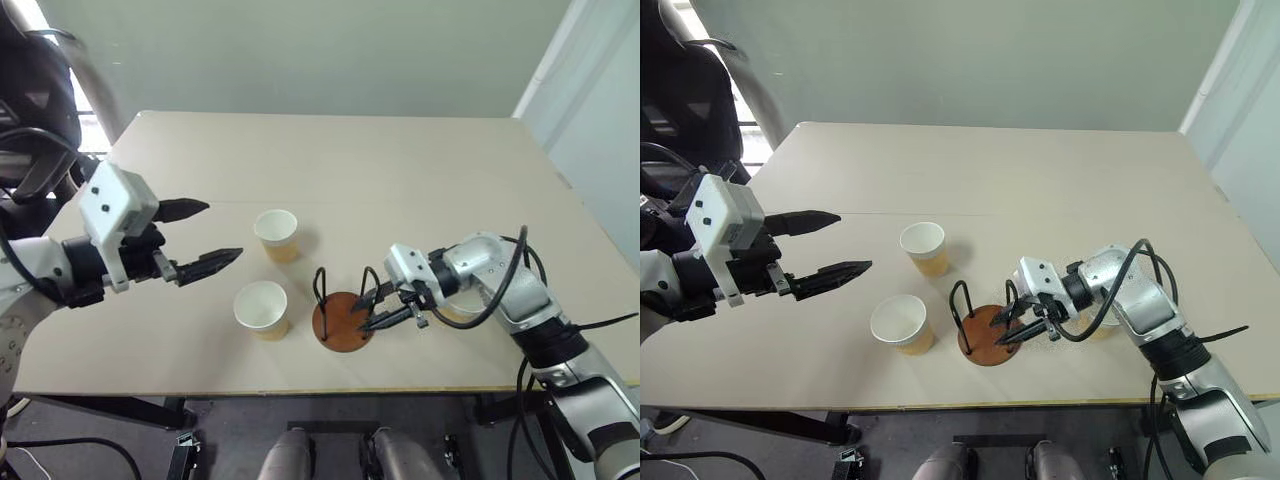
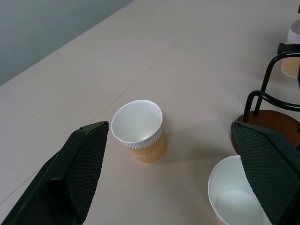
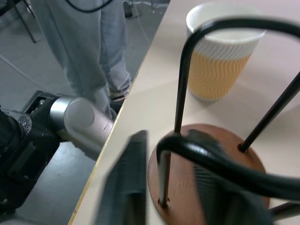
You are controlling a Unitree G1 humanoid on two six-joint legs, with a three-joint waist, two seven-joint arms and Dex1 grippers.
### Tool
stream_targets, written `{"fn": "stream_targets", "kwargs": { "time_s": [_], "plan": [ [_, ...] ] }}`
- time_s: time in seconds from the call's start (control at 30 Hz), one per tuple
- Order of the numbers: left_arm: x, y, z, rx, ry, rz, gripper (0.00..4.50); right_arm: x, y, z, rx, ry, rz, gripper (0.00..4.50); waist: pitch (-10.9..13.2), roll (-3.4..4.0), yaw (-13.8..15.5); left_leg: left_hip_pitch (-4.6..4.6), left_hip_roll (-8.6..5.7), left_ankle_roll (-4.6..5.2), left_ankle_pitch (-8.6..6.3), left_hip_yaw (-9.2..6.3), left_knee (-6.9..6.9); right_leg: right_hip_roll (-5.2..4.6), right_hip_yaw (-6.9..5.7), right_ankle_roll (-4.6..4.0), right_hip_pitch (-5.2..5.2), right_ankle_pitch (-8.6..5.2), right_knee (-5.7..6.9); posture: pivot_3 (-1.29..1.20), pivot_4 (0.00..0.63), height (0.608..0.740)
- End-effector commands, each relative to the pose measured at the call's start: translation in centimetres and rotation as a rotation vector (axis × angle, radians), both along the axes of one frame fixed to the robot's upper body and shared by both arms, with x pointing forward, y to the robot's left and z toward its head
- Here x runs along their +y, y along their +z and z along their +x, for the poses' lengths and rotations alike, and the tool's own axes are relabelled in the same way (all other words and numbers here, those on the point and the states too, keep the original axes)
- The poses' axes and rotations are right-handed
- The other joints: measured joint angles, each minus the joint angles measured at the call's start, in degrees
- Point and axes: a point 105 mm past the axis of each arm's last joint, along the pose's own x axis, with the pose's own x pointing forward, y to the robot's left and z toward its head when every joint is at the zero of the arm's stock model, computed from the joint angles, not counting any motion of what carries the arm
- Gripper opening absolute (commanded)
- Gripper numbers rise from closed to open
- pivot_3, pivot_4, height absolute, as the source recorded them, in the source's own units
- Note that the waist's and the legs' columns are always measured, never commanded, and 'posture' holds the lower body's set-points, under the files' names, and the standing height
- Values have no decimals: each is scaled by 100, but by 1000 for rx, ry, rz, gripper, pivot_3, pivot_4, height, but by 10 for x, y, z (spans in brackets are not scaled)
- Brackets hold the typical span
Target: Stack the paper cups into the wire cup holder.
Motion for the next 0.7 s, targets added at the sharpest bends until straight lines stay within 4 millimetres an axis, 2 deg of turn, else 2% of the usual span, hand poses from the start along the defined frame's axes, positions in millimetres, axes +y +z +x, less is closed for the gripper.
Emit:
{"fn": "stream_targets", "kwargs": {
  "time_s": [0.03,0.2,0.37,0.7],
  "plan": [
    [2,12,-3,-66,14,8,4500,0,8,1,-52,33,-11,2734,0,0,1,0,0,0,0,0,0,0,0,0,0,0,0,0,150,740],
    [-1,12,-3,-64,1,9,4500,-15,14,1,-98,59,-89,4474,0,0,7,-2,0,-1,-2,0,0,0,0,0,0,0,-1,0,150,740],
    [-5,11,-1,-65,-19,2,4500,-30,29,3,-178,71,-147,4474,1,0,6,-1,0,-5,-5,0,-1,0,0,0,0,0,-1,0,150,740],
    [-15,11,8,-67,-94,-31,4500,-57,81,15,-412,21,-224,4474,2,-1,19,-2,0,-3,-5,0,-3,0,0,0,0,0,-2,0,150,740]
  ]
}}
